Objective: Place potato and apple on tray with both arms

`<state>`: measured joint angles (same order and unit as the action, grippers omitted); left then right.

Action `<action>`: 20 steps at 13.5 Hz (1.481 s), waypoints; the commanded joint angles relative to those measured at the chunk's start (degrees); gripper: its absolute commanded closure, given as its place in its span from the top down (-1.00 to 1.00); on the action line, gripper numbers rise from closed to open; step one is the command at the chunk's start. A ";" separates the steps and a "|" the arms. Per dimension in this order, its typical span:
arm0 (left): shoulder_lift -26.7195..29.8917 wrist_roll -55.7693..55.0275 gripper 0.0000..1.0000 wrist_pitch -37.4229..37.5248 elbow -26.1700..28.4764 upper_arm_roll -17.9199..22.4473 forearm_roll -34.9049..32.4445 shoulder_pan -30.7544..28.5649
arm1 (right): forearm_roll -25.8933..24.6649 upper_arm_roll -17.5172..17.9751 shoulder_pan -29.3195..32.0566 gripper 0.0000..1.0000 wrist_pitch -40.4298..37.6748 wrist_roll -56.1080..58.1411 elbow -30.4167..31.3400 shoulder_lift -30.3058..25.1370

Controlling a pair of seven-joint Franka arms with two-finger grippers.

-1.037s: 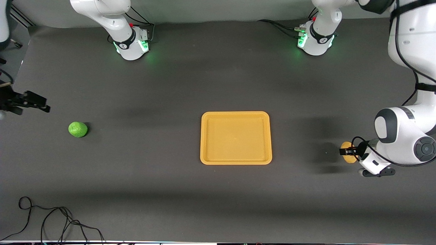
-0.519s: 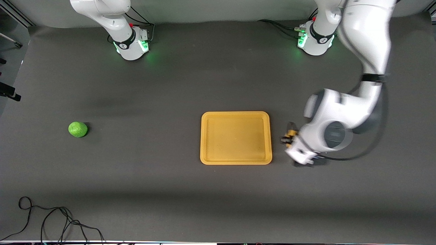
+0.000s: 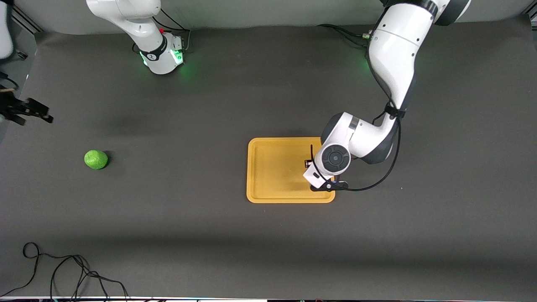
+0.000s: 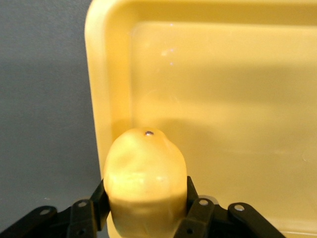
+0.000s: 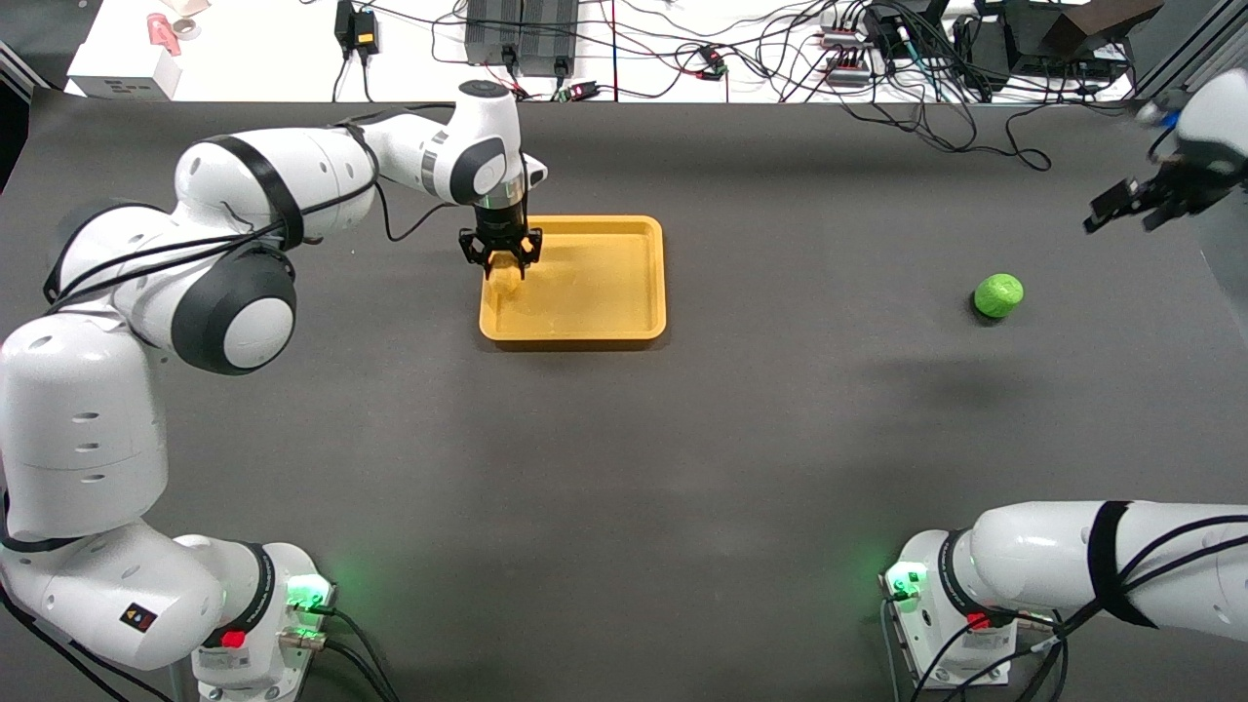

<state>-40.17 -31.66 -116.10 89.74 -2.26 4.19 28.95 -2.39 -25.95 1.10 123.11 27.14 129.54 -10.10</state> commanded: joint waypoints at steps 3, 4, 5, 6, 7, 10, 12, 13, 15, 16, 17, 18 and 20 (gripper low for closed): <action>-0.08 -1.48 -0.05 -1.93 0.79 1.11 -0.23 1.55 | 0.62 -0.85 -1.19 1.00 11.34 0.98 2.11 12.11; -0.17 -0.87 0.27 -2.11 0.79 1.11 -0.67 1.64 | 2.20 -0.77 -1.28 1.00 13.37 0.98 3.07 13.60; -0.17 -0.69 0.39 -2.11 0.70 1.11 -0.68 1.64 | 3.60 -0.77 -2.41 1.00 15.74 0.98 3.87 15.27; -0.09 -0.60 0.46 -1.93 0.70 1.11 -0.68 1.64 | 4.23 -0.77 -3.64 1.00 18.11 1.25 3.87 17.46; -0.09 -0.60 0.52 -1.58 0.62 1.11 -0.68 1.55 | 4.93 -0.77 -3.65 1.00 20.22 1.60 3.79 19.66; 0.53 -0.34 0.66 -0.88 -0.08 1.20 -0.76 0.94 | 11.50 -0.50 -3.74 1.00 25.50 5.97 3.44 25.64; 4.20 1.85 0.83 -0.27 -1.05 1.64 -0.50 -0.98 | 16.87 0.46 -3.83 1.00 27.80 9.58 2.82 29.33; 7.00 1.51 1.00 2.00 -2.01 1.38 0.37 -3.43 | 18.28 0.90 -3.65 1.00 27.80 10.12 2.04 30.48; 12.80 2.38 1.00 10.41 -5.95 1.47 2.22 -9.05 | 18.73 1.08 -3.65 1.00 27.71 10.12 0.37 32.68; 14.57 3.43 1.00 14.64 -8.24 1.12 2.22 -12.39 | 18.82 1.43 -3.57 1.00 27.45 10.04 -0.51 33.30; 16.77 9.10 1.00 19.12 -9.65 1.38 1.88 -15.12 | 18.82 1.43 -3.56 0.93 26.93 10.12 -1.56 33.57; 19.40 17.16 0.99 21.25 -9.23 1.81 1.00 -17.58 | 18.82 1.43 -3.56 0.66 26.31 10.47 -2.79 34.27; 24.41 27.13 0.99 21.71 -7.30 2.17 -1.55 -24.52 | 18.91 1.43 -3.21 0.14 22.55 11.44 -4.73 34.80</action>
<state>-19.56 -12.17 -94.84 79.75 0.23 4.10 9.03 14.39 -24.57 -2.52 148.99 35.53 127.67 23.41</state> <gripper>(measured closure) 0.000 0.119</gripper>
